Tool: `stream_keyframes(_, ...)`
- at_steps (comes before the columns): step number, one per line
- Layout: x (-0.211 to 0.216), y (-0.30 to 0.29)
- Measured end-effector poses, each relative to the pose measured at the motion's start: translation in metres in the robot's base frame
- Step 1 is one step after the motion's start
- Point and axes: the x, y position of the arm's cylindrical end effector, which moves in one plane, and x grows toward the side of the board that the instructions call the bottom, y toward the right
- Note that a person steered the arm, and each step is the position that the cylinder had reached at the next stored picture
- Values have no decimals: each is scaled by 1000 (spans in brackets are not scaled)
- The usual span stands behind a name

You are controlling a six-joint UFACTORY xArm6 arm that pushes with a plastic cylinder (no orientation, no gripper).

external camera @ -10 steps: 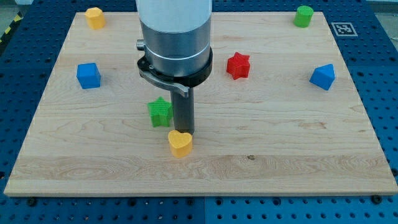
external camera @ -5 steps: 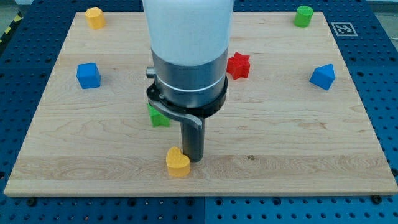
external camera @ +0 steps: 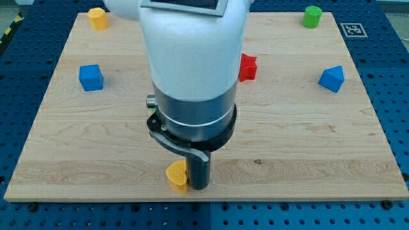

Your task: Push the yellow heart diagonal to the bottom left of the green star

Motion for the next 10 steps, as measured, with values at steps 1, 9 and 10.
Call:
stream_keyframes(1, 3, -1)
stream_keyframes(9, 3, -90)
stream_keyframes(10, 3, -103)
